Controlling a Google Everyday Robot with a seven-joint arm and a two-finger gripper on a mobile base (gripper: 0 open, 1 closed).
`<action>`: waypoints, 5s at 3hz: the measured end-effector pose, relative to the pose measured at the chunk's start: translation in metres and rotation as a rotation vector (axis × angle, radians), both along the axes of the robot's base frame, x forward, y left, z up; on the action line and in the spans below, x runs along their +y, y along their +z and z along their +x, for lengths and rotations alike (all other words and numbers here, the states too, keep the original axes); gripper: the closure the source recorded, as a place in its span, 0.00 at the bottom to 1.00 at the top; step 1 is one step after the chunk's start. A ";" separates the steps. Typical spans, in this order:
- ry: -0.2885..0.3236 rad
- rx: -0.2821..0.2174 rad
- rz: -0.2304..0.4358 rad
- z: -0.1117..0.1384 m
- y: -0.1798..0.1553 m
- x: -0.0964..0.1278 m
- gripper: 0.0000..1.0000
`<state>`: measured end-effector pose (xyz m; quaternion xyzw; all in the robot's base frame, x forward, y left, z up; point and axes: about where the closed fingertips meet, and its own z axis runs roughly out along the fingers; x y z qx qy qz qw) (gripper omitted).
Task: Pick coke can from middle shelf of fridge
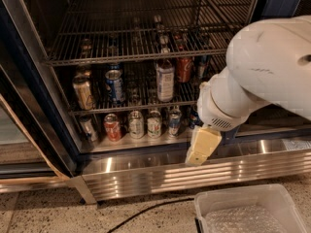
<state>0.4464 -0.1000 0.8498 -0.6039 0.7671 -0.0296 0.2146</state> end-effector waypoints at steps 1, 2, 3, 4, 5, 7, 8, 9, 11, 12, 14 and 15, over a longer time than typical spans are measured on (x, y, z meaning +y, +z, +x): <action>-0.037 0.009 0.016 0.012 -0.040 -0.005 0.00; -0.047 -0.037 0.058 0.038 -0.078 -0.009 0.00; -0.047 -0.125 0.120 0.094 -0.128 -0.024 0.00; -0.048 -0.125 0.120 0.095 -0.128 -0.024 0.00; -0.076 -0.136 0.128 0.099 -0.129 -0.030 0.00; -0.190 -0.270 0.220 0.137 -0.124 -0.073 0.00; -0.189 -0.300 0.272 0.156 -0.127 -0.072 0.00; -0.162 -0.307 0.347 0.173 -0.132 -0.062 0.00; -0.218 -0.316 0.420 0.174 -0.147 -0.050 0.00; -0.250 -0.347 0.507 0.175 -0.148 -0.042 0.00; -0.311 -0.424 0.648 0.170 -0.149 -0.043 0.00; -0.337 -0.475 0.716 0.170 -0.144 -0.043 0.00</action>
Offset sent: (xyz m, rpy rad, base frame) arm 0.0774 -0.0122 -0.1244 0.1254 -0.1102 -0.0546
